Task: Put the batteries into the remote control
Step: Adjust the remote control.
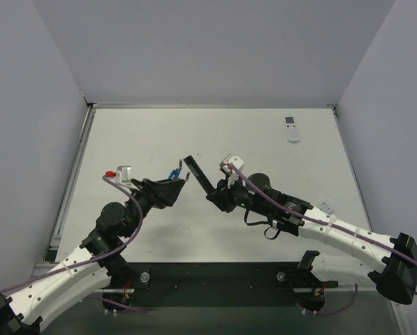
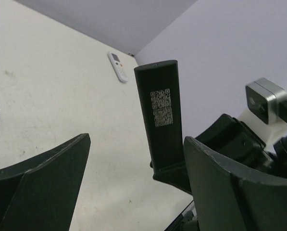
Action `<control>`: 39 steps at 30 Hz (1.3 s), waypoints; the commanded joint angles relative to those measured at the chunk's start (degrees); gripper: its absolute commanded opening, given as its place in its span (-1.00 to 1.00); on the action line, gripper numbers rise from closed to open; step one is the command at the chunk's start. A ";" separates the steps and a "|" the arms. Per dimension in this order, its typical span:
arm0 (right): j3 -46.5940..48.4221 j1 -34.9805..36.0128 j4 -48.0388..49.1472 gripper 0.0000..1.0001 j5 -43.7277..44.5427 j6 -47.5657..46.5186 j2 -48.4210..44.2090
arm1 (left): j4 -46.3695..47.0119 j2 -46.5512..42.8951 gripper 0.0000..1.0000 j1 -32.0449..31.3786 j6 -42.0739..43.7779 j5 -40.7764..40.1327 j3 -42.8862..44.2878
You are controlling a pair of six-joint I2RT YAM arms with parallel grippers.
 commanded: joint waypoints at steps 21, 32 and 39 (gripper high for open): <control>-1.13 -12.69 20.79 -1.00 -42.91 26.70 -2.38 | 45.23 12.59 0.83 10.14 -6.58 32.67 -3.08; -1.83 -12.69 24.58 -1.00 -44.49 29.34 -1.06 | 47.25 15.14 0.54 8.47 -7.72 31.18 -1.59; -2.01 -12.69 26.78 -1.00 -46.25 30.74 -0.19 | 49.80 17.07 0.31 7.77 -8.95 31.00 -1.32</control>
